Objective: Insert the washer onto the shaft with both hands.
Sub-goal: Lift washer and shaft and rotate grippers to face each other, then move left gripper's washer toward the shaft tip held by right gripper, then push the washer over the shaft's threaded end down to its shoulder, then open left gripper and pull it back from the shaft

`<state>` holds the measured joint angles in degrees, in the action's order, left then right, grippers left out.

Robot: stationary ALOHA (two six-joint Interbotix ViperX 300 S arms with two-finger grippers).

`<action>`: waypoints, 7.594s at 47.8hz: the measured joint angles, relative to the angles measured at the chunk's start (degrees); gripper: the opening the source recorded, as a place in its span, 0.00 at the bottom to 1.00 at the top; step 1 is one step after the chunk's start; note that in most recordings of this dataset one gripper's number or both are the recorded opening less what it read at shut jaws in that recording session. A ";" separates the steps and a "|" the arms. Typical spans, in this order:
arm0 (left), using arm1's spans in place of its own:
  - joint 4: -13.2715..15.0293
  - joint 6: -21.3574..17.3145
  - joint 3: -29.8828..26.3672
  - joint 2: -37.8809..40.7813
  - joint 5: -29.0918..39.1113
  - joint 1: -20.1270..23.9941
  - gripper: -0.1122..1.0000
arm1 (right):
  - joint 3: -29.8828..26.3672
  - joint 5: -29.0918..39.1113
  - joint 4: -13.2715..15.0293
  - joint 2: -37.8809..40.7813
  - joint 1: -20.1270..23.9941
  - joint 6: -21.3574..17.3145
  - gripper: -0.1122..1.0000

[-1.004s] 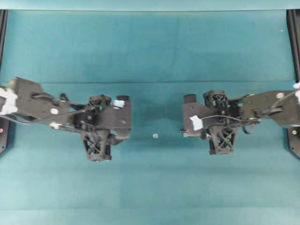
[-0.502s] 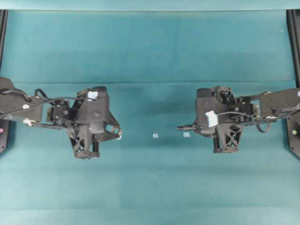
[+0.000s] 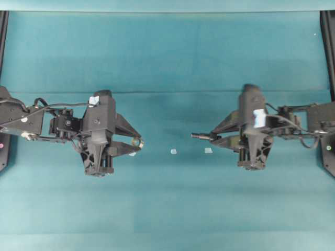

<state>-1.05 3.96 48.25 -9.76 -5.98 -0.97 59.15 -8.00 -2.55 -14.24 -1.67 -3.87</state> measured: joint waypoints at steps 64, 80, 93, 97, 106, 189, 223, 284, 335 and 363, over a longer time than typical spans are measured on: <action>0.00 8.26 0.35 7.03 -23.64 1.49 0.43 | -0.97 -22.68 -0.09 9.40 2.72 -1.67 0.11; 0.00 8.26 0.18 7.21 -25.22 1.85 0.43 | -0.97 -23.99 -0.09 9.49 2.72 -1.76 0.11; 0.00 10.02 0.26 9.05 -28.21 1.76 0.43 | -0.97 -24.70 -0.09 10.81 2.81 -1.85 0.11; 0.00 11.78 0.26 10.72 -30.85 1.76 0.43 | -0.97 -25.31 -0.18 11.34 2.72 -2.29 0.11; 0.00 12.39 -0.09 12.13 -33.57 1.67 0.43 | -1.05 -28.12 -0.18 12.39 2.72 -4.04 0.10; 0.00 12.74 -1.23 12.83 -33.84 1.32 0.43 | -1.93 -33.13 -0.18 13.54 2.90 -5.54 0.11; 0.09 12.22 -5.10 15.91 -28.56 -0.70 0.43 | -2.55 -30.32 -0.09 14.41 3.60 -5.45 0.11; 0.09 11.87 -8.53 17.49 -23.55 -0.09 0.43 | -3.60 -30.06 -0.09 15.21 3.60 -5.45 0.11; 0.00 11.69 -9.14 14.33 -19.60 1.23 0.84 | -3.87 -29.18 -0.18 15.21 3.16 -5.45 0.11; 0.09 11.95 -6.94 11.25 -18.46 1.05 0.84 | -3.43 -29.09 -0.18 14.94 3.16 -5.45 0.10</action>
<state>-0.97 15.91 41.31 1.49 -24.43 0.09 55.72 -37.09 -2.72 0.70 1.49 -9.32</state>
